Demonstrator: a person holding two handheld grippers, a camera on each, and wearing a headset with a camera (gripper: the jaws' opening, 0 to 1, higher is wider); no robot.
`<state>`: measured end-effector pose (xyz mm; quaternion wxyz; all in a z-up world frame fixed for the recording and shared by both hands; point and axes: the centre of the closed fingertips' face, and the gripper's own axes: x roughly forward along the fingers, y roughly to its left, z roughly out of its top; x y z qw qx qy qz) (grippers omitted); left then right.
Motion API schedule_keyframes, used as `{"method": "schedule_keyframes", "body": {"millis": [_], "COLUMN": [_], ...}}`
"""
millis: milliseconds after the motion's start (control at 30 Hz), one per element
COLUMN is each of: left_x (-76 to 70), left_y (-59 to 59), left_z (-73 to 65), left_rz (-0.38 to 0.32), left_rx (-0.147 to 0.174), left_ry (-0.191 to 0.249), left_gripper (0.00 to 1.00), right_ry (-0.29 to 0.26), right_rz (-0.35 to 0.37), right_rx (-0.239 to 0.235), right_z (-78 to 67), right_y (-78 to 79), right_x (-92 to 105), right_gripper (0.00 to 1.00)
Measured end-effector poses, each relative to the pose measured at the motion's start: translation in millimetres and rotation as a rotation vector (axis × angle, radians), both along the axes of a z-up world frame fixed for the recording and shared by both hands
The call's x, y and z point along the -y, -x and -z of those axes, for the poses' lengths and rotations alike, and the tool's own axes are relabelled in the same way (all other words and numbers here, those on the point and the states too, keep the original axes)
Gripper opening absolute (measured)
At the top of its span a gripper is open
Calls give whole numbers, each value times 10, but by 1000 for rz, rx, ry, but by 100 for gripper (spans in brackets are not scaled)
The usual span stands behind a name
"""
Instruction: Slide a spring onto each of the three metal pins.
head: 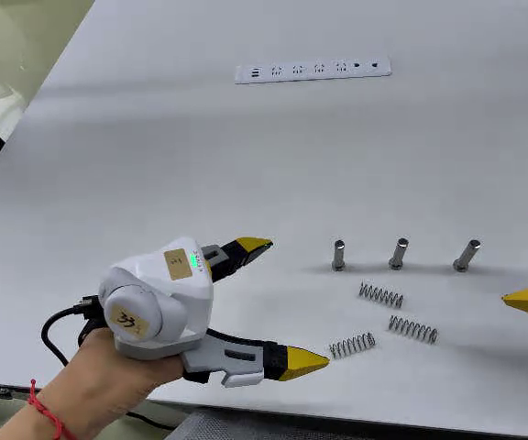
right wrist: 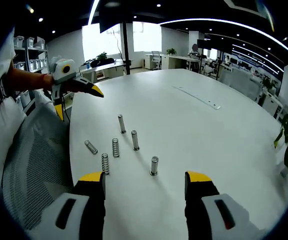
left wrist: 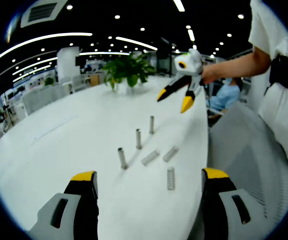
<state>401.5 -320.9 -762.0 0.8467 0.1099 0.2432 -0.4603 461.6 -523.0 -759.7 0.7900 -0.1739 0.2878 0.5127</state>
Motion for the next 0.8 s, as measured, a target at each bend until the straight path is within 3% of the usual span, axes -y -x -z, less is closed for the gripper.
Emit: {"method": "schedule_keyframes", "body": {"millis": [100,233,333,433,500,800], "left_x": [32,97,134,216,247,402], "left_y": [21,92,163,213,277,284], "left_z": [32,115,267,344,437,664], "left_rz": [8,37,60,71,86,105], "left_rx": [-8,-56,-97,-124,-158,-181], "left_ry": [-18,-59,-134,-153,-192,-264], "left_gripper": [84,73,63,51,45,27], "right_ry": [-13,-24,-27,-39,-44,-51], "right_rz": [6,9,20,30,34,36], "right_rx": [1,3,0,3,5,4], "right_z": [-2,4,8,-10,-10,-4], "right_y": [42,90,109,115,117,139], "right_x": [31,67,105,119,128,127], "right_gripper": [69,73,73,73,74,75]}}
